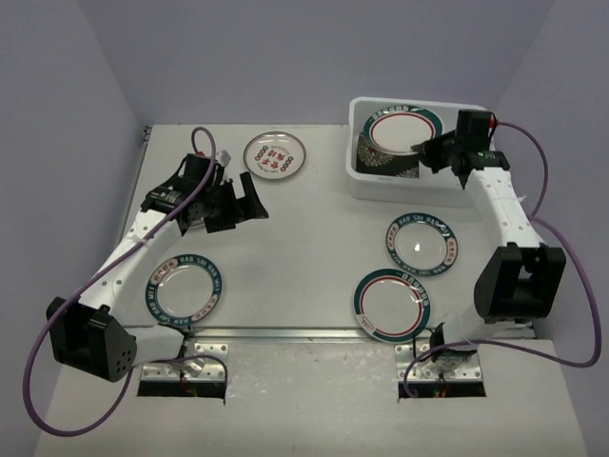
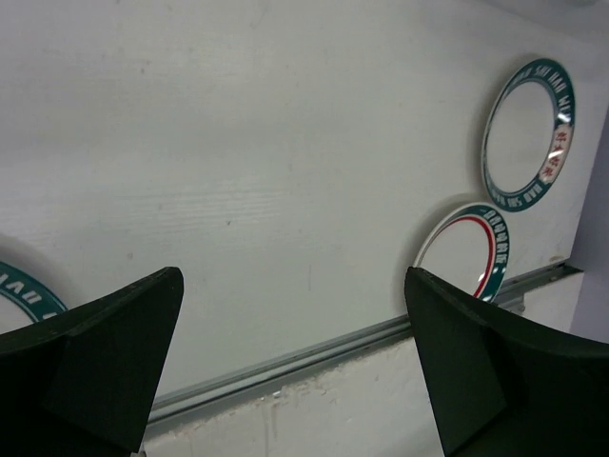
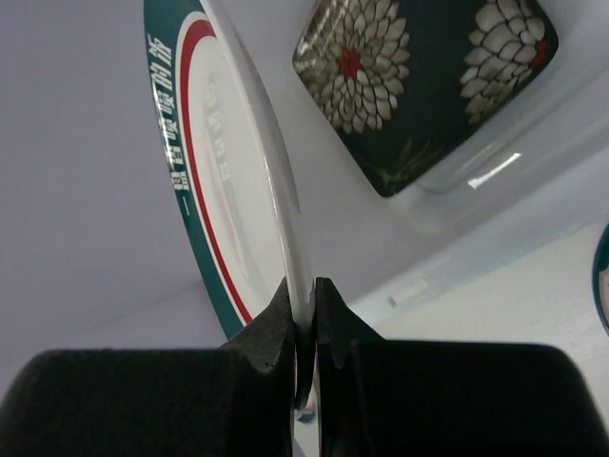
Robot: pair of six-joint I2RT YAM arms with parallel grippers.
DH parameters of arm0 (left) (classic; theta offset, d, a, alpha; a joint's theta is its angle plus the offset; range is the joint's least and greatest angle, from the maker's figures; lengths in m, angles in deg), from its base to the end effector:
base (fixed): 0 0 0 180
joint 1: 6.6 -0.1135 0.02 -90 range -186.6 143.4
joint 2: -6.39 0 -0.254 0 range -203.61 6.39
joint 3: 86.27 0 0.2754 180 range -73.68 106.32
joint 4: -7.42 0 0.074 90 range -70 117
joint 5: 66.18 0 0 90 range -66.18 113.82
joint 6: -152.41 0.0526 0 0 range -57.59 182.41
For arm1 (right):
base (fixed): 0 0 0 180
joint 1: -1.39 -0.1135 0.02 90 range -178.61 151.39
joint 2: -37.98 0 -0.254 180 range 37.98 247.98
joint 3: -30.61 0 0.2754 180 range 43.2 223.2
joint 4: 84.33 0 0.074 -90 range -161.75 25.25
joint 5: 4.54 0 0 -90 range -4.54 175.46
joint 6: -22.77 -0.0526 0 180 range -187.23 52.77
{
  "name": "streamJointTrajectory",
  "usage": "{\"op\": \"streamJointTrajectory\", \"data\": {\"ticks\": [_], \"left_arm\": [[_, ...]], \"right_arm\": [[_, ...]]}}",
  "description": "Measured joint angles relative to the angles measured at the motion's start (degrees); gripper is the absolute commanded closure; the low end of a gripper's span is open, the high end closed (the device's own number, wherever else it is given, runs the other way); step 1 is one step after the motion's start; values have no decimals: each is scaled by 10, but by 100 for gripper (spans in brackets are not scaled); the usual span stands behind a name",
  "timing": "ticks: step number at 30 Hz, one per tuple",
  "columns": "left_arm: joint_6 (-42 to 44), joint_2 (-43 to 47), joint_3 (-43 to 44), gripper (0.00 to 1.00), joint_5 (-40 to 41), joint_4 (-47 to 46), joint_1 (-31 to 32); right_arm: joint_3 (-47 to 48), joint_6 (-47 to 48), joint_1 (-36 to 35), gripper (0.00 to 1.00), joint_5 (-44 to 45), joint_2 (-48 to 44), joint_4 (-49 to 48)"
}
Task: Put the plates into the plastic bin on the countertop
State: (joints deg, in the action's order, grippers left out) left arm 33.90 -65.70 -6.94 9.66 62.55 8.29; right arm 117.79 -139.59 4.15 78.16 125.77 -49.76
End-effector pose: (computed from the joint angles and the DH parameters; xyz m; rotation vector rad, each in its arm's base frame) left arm 0.2856 -0.0892 0.2972 -0.1758 2.4688 -0.6372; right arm 0.3886 -0.0120 0.2917 1.3420 1.8699 0.8013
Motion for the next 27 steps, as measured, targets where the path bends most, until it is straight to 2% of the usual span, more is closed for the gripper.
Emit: {"op": "streamJointTrajectory", "data": {"ticks": [5, 14, 19, 20, 21, 22, 24, 25, 27], "left_arm": [[7, 27, -34, 0, 5, 28, 0], [11, 31, -30, 0, 2, 31, -1], [12, 23, -17, 0, 1, 31, -1], [13, 22, -16, 0, 1, 31, -1], [13, 19, -15, 0, 1, 31, -1], [13, 17, -15, 0, 0, 31, -1], [13, 12, -15, 0, -1, 31, -1], [13, 10, -15, 0, -2, 30, -1], [13, 8, -15, 0, -5, 29, -1]], "right_arm": [[135, -88, -3, 100, 86, 117, 39], [219, -145, -19, 100, 137, 240, 89], [248, -145, -22, 89, 140, 294, 107], [257, -141, -22, 85, 140, 306, 112], [266, -135, -23, 75, 140, 317, 114], [275, -128, -23, 58, 139, 327, 115], [279, -117, -23, 13, 139, 333, 108], [275, -113, -23, 1, 139, 331, 106], [270, -105, -23, 1, 140, 326, 99]]}}
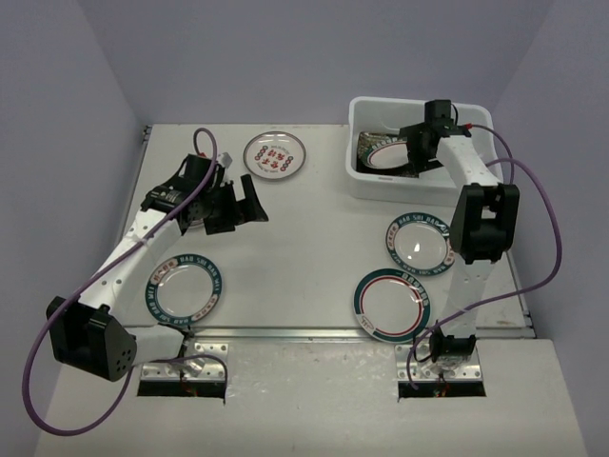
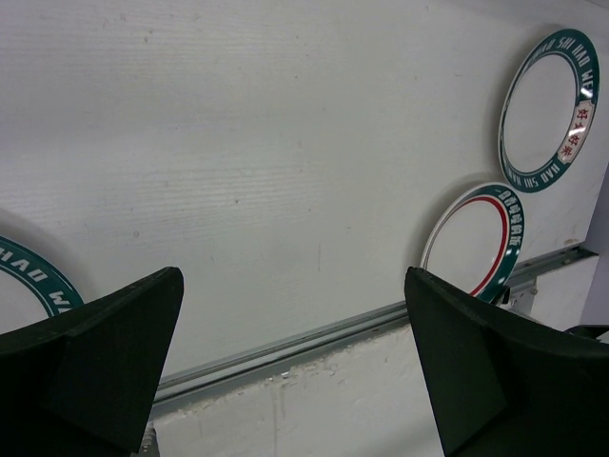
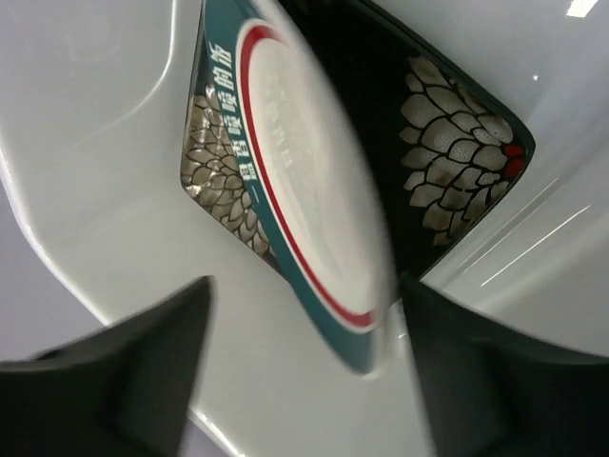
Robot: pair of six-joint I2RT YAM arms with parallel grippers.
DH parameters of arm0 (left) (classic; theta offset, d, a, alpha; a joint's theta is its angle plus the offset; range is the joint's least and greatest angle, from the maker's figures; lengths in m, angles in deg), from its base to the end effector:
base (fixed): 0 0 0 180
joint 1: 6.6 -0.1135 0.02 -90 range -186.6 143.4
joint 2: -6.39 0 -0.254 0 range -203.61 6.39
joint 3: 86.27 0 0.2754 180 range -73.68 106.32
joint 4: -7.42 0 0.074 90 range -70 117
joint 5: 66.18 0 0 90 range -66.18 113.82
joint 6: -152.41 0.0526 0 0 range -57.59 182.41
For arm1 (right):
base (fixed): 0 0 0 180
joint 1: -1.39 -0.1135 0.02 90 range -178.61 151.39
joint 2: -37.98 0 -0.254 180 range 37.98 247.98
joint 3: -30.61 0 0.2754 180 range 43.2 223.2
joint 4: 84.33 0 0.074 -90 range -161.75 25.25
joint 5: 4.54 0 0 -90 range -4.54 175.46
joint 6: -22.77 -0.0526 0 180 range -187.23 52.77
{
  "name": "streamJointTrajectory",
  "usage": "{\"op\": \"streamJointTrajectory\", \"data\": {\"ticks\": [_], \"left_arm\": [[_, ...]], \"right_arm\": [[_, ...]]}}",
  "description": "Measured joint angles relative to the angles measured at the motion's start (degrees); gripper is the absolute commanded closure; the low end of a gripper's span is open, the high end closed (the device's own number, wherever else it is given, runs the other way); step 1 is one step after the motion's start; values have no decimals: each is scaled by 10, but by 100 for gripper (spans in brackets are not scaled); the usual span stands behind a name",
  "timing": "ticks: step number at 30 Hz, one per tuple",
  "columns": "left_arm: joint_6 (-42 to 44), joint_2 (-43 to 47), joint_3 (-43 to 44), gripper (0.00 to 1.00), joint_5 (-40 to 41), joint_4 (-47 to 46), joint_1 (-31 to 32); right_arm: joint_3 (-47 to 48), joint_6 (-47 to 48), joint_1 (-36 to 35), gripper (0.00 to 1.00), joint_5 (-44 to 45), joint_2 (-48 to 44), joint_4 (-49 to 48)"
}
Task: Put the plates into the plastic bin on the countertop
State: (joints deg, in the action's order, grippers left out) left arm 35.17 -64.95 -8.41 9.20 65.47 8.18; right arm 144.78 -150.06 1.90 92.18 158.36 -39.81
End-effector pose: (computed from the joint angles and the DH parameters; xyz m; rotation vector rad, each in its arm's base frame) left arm 0.2771 -0.0868 0.2876 -0.1622 2.5315 -0.6205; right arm 0.5021 -0.0106 0.2051 1.7078 1.8398 0.4784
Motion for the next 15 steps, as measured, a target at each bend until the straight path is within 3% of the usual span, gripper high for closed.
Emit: {"op": "streamJointTrajectory", "data": {"ticks": [15], "left_arm": [[5, -15, -20, 0, -23, -15, 0]], "right_arm": [[0, 27, 0, 1, -10, -55, 69]]}}
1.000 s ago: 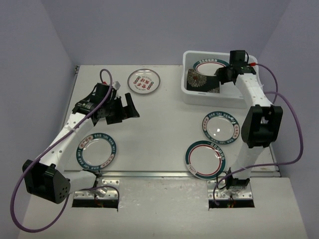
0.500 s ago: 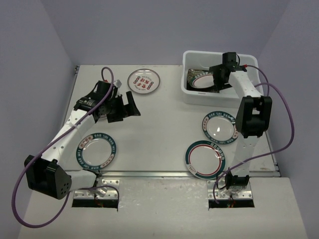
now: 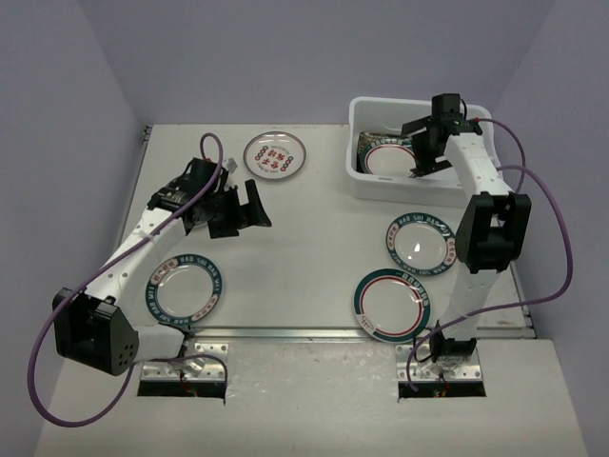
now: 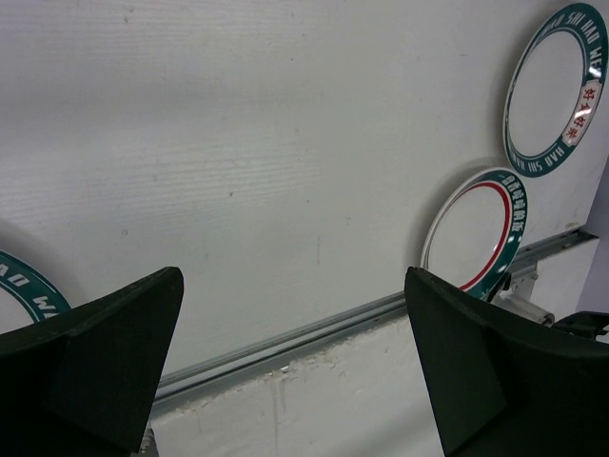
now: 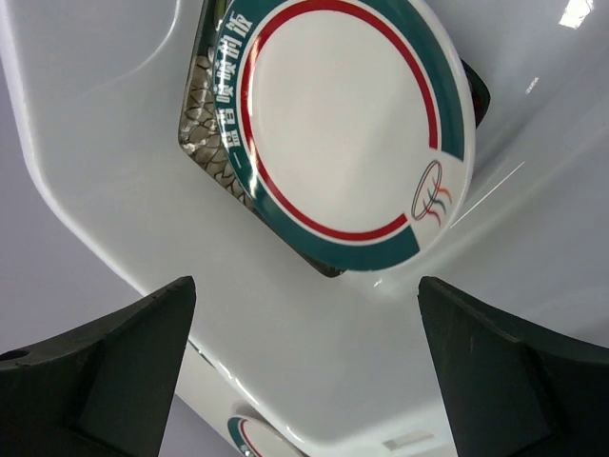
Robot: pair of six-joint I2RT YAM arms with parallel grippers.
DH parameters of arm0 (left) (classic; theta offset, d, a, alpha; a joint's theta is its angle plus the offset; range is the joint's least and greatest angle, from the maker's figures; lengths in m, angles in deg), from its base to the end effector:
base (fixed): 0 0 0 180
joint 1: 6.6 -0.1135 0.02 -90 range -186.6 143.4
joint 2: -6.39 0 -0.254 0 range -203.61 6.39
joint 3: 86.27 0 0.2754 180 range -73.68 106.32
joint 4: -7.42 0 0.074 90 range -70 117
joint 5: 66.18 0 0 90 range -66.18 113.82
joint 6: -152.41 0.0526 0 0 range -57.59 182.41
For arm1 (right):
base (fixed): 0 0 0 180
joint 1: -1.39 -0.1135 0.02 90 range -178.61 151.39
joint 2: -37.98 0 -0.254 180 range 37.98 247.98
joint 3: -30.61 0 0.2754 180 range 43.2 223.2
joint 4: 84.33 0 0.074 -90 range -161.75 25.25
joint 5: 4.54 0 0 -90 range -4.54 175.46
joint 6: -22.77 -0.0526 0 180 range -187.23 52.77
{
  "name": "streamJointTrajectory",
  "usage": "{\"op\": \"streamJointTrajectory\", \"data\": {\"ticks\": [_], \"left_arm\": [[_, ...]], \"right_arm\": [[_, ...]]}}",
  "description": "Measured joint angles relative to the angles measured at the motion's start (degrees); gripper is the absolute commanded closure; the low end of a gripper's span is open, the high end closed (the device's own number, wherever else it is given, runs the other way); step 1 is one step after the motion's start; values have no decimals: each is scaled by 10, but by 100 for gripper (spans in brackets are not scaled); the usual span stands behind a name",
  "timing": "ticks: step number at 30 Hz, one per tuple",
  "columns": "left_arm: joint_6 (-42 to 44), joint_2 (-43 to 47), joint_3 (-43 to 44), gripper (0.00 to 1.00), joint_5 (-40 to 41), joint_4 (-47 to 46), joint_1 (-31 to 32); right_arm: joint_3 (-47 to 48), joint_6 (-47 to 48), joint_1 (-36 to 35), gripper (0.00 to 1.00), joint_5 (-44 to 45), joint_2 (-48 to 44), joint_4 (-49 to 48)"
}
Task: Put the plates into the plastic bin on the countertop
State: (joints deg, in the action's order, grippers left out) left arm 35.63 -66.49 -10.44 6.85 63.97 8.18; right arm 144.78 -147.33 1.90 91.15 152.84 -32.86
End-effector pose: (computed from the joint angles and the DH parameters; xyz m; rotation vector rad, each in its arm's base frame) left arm 0.2804 -0.0899 0.2704 -0.1434 2.5718 -0.6589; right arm 0.4796 -0.0095 0.2409 1.6725 1.9051 0.4593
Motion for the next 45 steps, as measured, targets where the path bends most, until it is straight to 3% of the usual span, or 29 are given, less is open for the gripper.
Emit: {"op": "streamJointTrajectory", "data": {"ticks": [4, 10, 16, 19, 22, 25, 35, 37, 42, 45], "left_arm": [[0, -21, -9, 0, -12, -7, 1], [-1, -42, -22, 0, -28, -25, 9], [-23, -77, -23, 0, -54, -92, 89], [-45, -122, -29, 0, -72, -158, 148], [-71, -177, -41, 0, -86, -224, 207], [-93, -230, -54, 0, -99, -283, 249], [-150, -376, -31, 15, -155, -438, 320], [-159, -398, -14, 21, -167, -464, 331], [-176, -448, 27, 54, -169, -495, 359], [-192, -477, 39, 80, -174, -511, 368]], "right_arm": [[9, 30, 5, 1, -43, -9, 4], [107, 104, 12, 1, -126, 43, 45], [86, 239, 3, 1, -140, -49, 63], [8, 311, 0, 1, -188, -192, 45], [-147, 347, 9, 1, -289, -374, -37], [-265, 356, 18, 1, -364, -496, -59], [-438, 384, 20, 1, -435, -528, -35], [-442, 386, 20, 1, -439, -536, -33], [-442, 385, 20, 1, -455, -552, -39], [-442, 380, 20, 1, -470, -551, -44]]}}
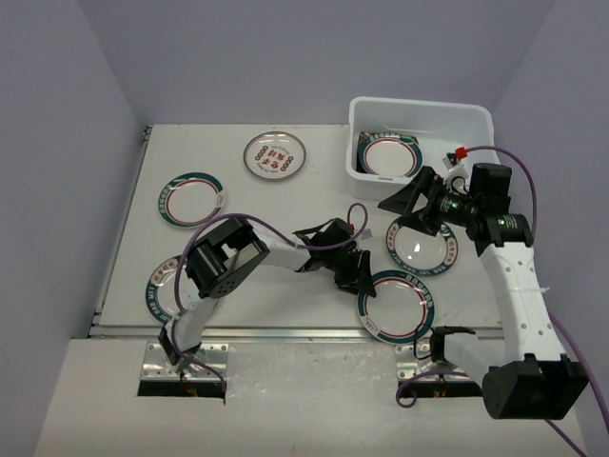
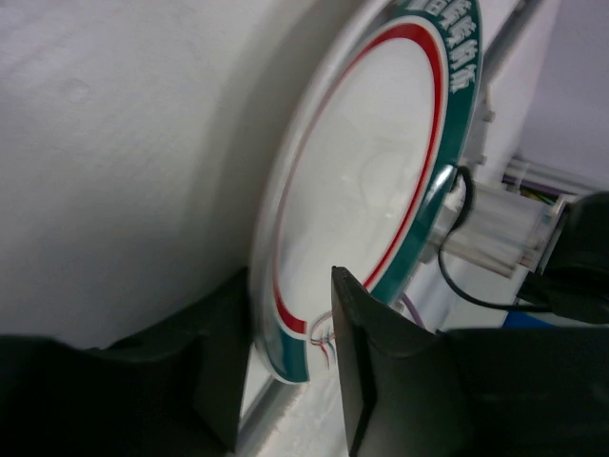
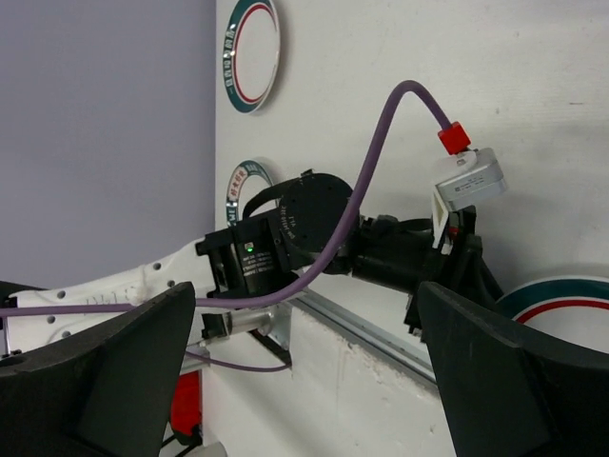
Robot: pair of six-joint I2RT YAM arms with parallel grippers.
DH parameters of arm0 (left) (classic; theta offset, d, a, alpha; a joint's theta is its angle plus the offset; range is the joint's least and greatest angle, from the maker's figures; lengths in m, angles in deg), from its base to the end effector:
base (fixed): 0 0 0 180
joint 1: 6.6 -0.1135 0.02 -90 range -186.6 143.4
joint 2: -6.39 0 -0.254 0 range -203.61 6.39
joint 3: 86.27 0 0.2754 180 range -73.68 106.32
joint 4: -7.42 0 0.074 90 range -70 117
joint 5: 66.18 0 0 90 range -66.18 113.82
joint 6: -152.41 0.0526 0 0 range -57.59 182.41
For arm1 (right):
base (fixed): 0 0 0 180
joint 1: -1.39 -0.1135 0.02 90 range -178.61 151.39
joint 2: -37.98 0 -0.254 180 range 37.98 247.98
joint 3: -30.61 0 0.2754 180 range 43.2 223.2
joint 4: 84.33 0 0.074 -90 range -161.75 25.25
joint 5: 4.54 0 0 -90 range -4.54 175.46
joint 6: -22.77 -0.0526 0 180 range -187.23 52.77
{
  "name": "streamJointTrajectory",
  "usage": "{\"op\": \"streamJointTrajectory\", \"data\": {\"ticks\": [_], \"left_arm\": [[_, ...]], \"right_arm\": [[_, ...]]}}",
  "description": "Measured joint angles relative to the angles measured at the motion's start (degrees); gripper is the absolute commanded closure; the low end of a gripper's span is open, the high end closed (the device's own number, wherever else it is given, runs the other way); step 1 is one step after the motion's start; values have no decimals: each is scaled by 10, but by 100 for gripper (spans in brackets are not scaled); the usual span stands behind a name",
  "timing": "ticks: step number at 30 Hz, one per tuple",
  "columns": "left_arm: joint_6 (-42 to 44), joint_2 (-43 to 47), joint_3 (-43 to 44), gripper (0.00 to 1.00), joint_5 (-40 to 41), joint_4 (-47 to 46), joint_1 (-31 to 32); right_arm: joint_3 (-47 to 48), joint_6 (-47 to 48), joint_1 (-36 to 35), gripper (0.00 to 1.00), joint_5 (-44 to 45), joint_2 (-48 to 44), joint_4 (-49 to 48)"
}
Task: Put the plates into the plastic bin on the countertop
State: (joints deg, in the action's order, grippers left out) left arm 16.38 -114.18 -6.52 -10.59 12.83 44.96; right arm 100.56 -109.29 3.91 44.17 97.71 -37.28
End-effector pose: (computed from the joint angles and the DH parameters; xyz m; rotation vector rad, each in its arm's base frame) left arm 0.2495 -0.3622 0.0674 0.4719 2.7165 -1.3850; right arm 0.2551 0.0235 0.3137 0.4579 2.2282 1.1710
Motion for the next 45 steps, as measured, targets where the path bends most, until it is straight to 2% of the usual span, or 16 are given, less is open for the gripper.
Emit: {"op": "streamJointTrajectory", "data": {"ticks": [1, 4, 9, 11, 14, 16, 19, 22, 28, 32, 37, 39, 42, 44, 45], "left_arm": [[-3, -2, -1, 87, 3, -2, 1], [-8, -6, -7, 100, 14, 0, 2], [-3, 2, -13, 100, 24, 15, 2], [8, 32, -29, 100, 52, 45, 1], [33, 134, -94, 100, 91, 100, -20], [56, 223, -149, 100, 94, 133, -60], [90, 339, -212, 100, 71, 172, -158], [113, 380, -220, 100, 22, 176, -228], [99, 398, -220, 100, -79, 159, -237], [81, 401, -216, 100, -98, 152, -242], [79, 401, -196, 100, -108, 158, -252], [79, 401, -193, 100, -110, 157, -254], [79, 401, -193, 100, -113, 160, -257], [80, 401, -193, 100, -116, 163, -260], [79, 401, -193, 100, -117, 165, -262]], "right_arm": [[0, -2, 0, 1, -4, 0, -1], [0, -6, 0, 1, -11, 0, -4], [0, -13, 0, 1, -16, 2, -14], [-4, -13, 0, 1, -19, 2, -22], [-18, -13, 0, 1, -16, 3, -33], [-35, -14, 0, 1, -21, 8, -47], [-68, -15, 0, 1, -39, 22, -82], [-92, -11, -14, 1, -58, 40, -105], [-84, 56, -119, 3, -25, 100, -90], [-85, 79, -121, 5, 3, 98, -86], [-85, 108, -115, 18, 23, 82, -82], [-85, 117, -112, 38, 18, 80, -83], [-87, 127, -112, 60, 2, 81, -83], [-89, 133, -108, 67, -7, 85, -84], [-90, 135, -105, 68, -13, 87, -84]]}}
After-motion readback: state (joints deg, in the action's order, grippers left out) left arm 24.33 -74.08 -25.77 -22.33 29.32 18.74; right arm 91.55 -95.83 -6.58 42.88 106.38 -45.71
